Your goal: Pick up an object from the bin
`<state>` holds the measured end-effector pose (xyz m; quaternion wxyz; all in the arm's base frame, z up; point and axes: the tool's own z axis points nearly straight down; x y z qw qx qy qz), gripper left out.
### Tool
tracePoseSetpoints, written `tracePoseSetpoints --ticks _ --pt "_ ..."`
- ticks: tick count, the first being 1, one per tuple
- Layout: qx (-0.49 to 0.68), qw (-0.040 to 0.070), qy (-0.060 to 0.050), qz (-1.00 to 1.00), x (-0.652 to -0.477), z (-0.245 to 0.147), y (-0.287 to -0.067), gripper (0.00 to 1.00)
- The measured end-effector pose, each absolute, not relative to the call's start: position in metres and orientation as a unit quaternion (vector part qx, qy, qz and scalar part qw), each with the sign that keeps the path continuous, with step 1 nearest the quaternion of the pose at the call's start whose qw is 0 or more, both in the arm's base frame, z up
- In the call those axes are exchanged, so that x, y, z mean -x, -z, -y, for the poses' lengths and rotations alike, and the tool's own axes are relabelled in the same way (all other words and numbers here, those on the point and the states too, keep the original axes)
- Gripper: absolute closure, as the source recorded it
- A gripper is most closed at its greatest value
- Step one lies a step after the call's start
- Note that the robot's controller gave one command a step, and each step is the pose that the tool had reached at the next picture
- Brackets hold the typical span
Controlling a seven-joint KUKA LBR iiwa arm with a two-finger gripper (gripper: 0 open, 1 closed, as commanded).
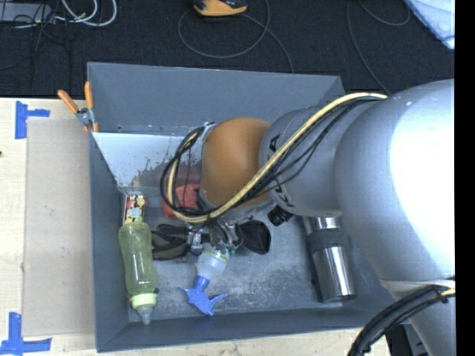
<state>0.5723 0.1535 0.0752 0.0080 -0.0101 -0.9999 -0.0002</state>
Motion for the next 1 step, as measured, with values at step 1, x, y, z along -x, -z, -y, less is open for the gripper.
tracePoseSetpoints --ticks 1 --pt "0.011 0.009 0.0 1.0 -0.5715 -0.1532 -0.0806 1.0"
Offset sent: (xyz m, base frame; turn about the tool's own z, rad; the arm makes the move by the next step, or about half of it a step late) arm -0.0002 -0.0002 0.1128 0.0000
